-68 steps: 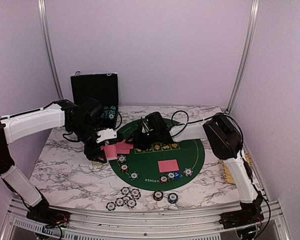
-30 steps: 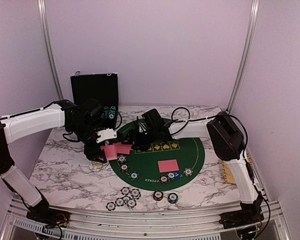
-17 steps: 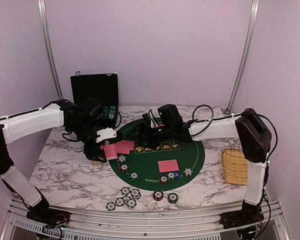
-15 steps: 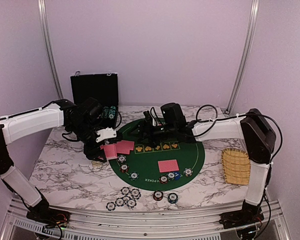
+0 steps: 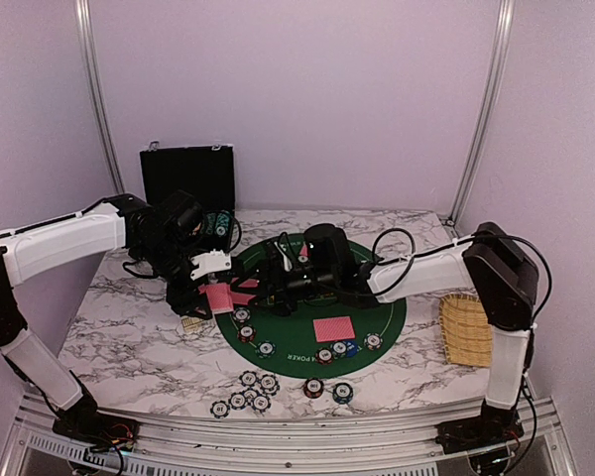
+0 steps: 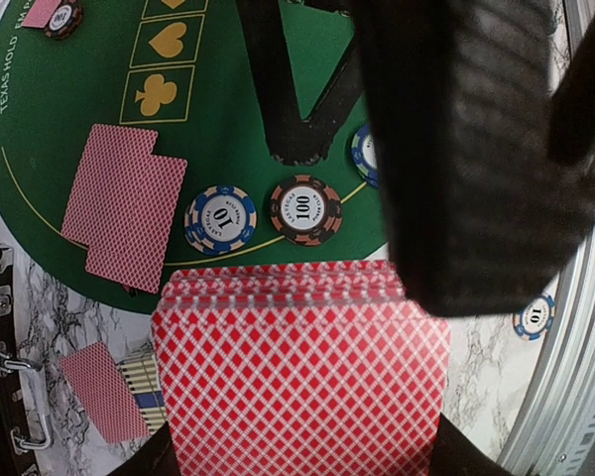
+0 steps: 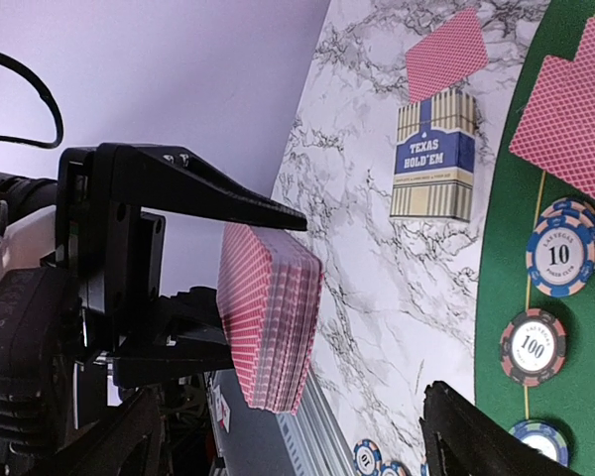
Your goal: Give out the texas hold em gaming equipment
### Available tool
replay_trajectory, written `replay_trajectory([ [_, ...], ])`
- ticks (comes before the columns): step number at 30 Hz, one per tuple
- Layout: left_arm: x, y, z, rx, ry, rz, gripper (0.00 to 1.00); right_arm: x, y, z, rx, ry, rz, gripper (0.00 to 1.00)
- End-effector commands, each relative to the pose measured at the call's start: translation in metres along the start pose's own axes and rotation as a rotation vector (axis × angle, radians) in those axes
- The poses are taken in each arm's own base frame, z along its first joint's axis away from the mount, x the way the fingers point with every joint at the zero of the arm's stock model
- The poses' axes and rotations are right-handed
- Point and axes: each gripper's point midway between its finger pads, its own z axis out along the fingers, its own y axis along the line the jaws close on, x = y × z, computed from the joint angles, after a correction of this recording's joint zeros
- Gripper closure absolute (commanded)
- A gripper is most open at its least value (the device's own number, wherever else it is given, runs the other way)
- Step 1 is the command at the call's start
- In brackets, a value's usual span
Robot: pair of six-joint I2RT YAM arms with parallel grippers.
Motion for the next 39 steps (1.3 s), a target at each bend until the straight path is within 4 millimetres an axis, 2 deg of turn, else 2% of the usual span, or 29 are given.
replay_trajectory([
  [1,-0.01,-0.001,-0.015,-0.005,-0.039,0.005,0.96,0.002,0.012,0.009,-0.066,0.009,0.001,0.11],
  [10,-0.013,-0.002,-0.016,0.0,-0.051,0.002,0.96,0.01,0.017,0.033,-0.112,0.04,0.025,0.1],
  [21,-0.014,-0.002,-0.017,0.002,-0.056,0.0,0.96,0.002,0.024,0.055,-0.165,0.044,0.044,0.1],
  [39,-0.014,-0.002,-0.017,0.002,-0.056,0.0,0.96,-0.003,0.013,0.094,-0.192,0.079,0.108,0.09],
])
